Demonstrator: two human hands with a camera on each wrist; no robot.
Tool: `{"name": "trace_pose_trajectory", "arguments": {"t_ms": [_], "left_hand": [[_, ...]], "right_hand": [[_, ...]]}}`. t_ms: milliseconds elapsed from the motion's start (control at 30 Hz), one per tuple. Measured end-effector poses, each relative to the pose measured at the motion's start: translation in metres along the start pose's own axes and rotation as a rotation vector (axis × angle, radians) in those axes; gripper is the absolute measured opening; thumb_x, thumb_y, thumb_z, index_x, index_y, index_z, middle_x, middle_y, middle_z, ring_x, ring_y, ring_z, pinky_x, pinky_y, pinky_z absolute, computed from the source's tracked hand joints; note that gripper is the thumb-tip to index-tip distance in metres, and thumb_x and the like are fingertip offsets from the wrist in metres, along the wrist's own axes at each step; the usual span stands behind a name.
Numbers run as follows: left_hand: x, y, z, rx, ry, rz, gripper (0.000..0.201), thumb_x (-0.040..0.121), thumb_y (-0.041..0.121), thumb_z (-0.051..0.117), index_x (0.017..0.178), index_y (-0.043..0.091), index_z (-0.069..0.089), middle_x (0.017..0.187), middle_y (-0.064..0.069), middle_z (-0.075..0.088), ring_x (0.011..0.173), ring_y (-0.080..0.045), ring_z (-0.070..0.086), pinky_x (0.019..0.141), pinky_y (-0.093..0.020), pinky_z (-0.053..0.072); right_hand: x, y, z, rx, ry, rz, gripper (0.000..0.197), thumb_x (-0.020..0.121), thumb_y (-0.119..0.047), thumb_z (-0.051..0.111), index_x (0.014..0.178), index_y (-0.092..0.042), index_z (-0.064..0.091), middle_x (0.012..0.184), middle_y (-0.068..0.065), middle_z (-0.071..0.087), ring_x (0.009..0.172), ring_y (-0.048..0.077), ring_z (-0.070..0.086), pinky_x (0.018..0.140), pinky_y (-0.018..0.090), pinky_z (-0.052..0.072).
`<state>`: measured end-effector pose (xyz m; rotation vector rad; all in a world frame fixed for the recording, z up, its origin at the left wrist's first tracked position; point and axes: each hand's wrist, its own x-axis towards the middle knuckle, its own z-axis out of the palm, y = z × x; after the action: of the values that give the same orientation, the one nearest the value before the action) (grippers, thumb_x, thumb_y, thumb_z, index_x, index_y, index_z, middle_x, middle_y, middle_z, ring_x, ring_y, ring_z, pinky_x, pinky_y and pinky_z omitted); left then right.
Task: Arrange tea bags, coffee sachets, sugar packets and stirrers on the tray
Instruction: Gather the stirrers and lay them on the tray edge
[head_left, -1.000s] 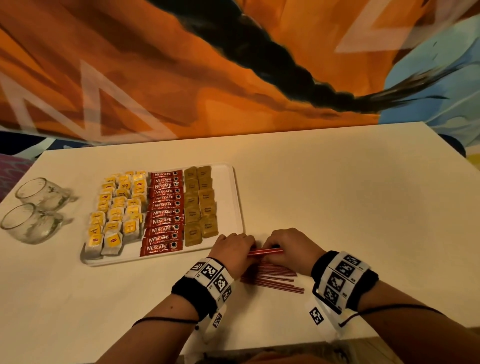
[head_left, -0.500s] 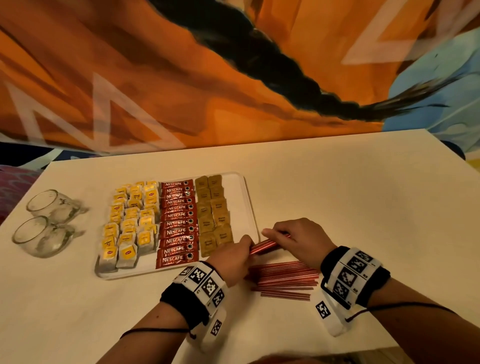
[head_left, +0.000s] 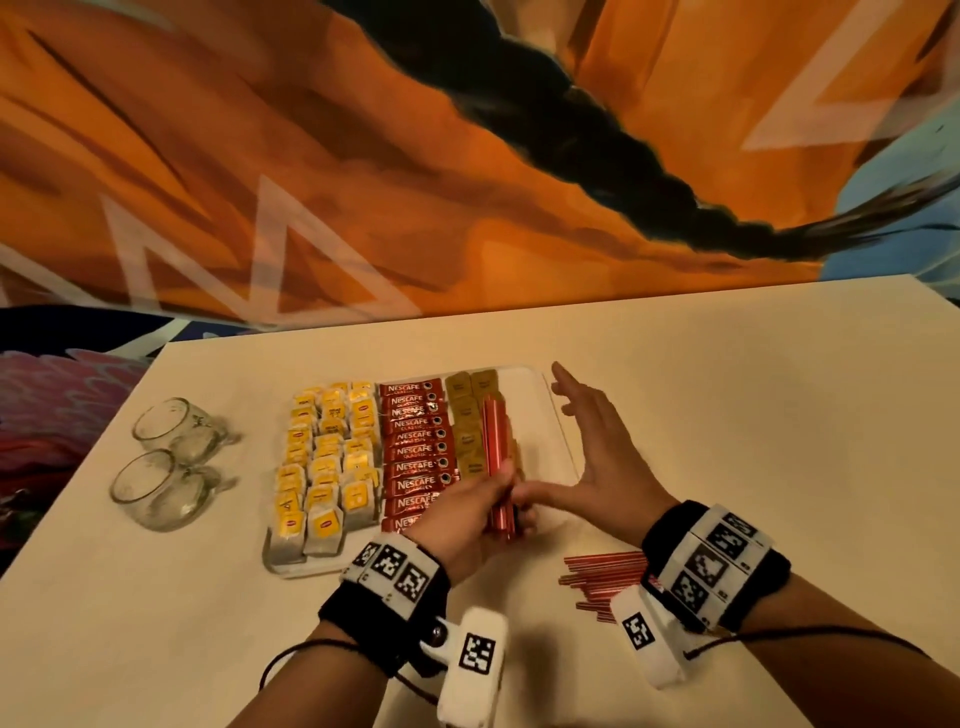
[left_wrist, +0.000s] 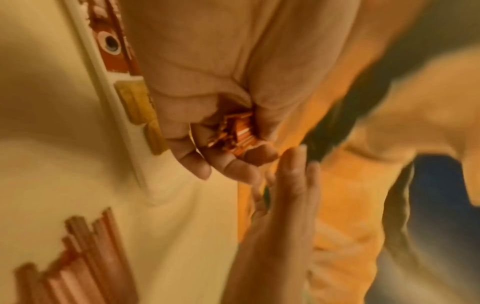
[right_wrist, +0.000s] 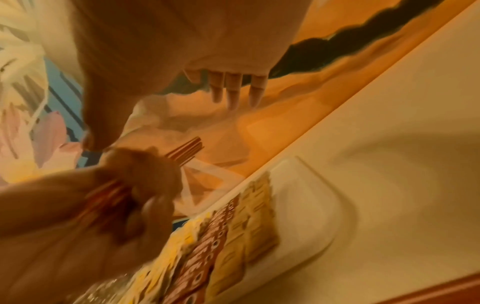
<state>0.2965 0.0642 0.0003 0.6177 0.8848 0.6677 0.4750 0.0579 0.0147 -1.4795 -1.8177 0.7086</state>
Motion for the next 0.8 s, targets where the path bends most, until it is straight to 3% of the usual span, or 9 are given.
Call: {"name": "trace_pose_trajectory", "arguments": {"t_ms": [100,200,333,467,533,600,633,700,800], "left_hand": [[-0.004,0.014,-0.007,-0.193,0.013,0.029,0.020,0.093,0.029,0.052,0.085,0.011,0.054,0.069,-0.005,0.057,0.068,-0.021,0.061,0.067,-0.033,0.053],[-0.004,0.018,-0.014,-0.175,0.083,0.024,0.019,0.092,0.032,0.054,0.092,0.013,0.057,0.077,-0.006,0.066,0.074,-0.022,0.066,0.067,-0.035,0.053],[-0.006,0.019,-0.023,-0.203,0.102,-0.002,0.019,0.094,0.031,0.053,0.095,0.013,0.058,0.083,-0.007,0.070,0.080,-0.023,0.068,0.063,-0.034,0.052],[-0.010,0.021,-0.023,-0.238,0.086,-0.012,0.018,0.094,0.027,0.053,0.097,0.010,0.059,0.086,-0.009,0.072,0.079,-0.023,0.071,0.055,-0.031,0.055],[-0.014,0.022,-0.020,-0.227,0.059,-0.007,0.016,0.094,0.023,0.052,0.095,0.008,0.058,0.081,-0.010,0.073,0.072,-0.023,0.072,0.051,-0.029,0.055],[-0.015,0.020,-0.019,-0.183,0.050,0.000,0.015,0.096,0.019,0.050,0.094,0.005,0.057,0.075,-0.012,0.073,0.064,-0.022,0.071,0.048,-0.027,0.055],[-0.017,0.021,-0.020,-0.152,0.027,0.000,0.017,0.096,0.019,0.050,0.097,0.004,0.056,0.079,-0.014,0.073,0.066,-0.023,0.072,0.051,-0.028,0.057],[-0.018,0.022,-0.025,-0.041,-0.039,-0.026,0.024,0.096,0.021,0.051,0.109,0.001,0.053,0.089,-0.017,0.071,0.075,-0.029,0.072,0.059,-0.035,0.060],[-0.020,0.016,-0.034,0.103,-0.121,-0.083,0.021,0.089,0.028,0.054,0.098,0.009,0.050,0.068,-0.003,0.059,0.058,-0.019,0.062,0.052,-0.031,0.055]], "right_hand": [[0.000,-0.011,0.014,0.022,-0.087,-0.038,0.136,0.045,-0.069,0.082,0.146,-0.050,-0.007,0.155,-0.010,0.016,0.142,0.010,0.020,0.116,0.044,0.025],[0.005,-0.016,0.026,-0.020,-0.111,-0.094,0.139,0.044,-0.063,0.086,0.148,-0.047,-0.005,0.155,-0.015,0.012,0.140,0.002,0.014,0.117,0.036,0.020],[0.018,-0.020,0.034,-0.037,-0.019,-0.077,0.134,0.045,-0.058,0.088,0.149,-0.043,0.006,0.152,-0.011,0.021,0.134,-0.001,0.019,0.115,0.041,0.026],[0.018,-0.023,0.038,-0.036,-0.094,-0.074,0.141,0.039,-0.059,0.089,0.149,-0.046,0.002,0.153,-0.012,0.016,0.139,0.007,0.019,0.116,0.043,0.025],[0.018,-0.025,0.044,-0.066,-0.109,-0.083,0.142,0.038,-0.060,0.089,0.147,-0.050,-0.001,0.153,-0.014,0.014,0.140,0.009,0.020,0.114,0.045,0.030],[0.019,-0.024,0.047,0.054,-0.127,-0.038,0.141,0.036,-0.054,0.092,0.146,-0.055,0.003,0.151,-0.017,0.014,0.140,0.011,0.023,0.108,0.046,0.041],[0.021,-0.023,0.046,0.163,-0.150,-0.006,0.139,0.037,-0.048,0.094,0.145,-0.056,0.008,0.149,-0.019,0.016,0.140,0.011,0.025,0.106,0.043,0.043],[0.028,-0.024,0.038,0.308,-0.202,0.042,0.125,0.045,-0.040,0.095,0.144,-0.053,0.019,0.149,-0.019,0.023,0.138,0.006,0.028,0.108,0.033,0.037],[0.044,-0.029,0.022,0.413,-0.166,0.119,0.090,0.062,-0.057,0.079,0.140,-0.045,0.037,0.147,-0.016,0.038,0.135,0.003,0.035,0.112,0.032,0.029]]}}
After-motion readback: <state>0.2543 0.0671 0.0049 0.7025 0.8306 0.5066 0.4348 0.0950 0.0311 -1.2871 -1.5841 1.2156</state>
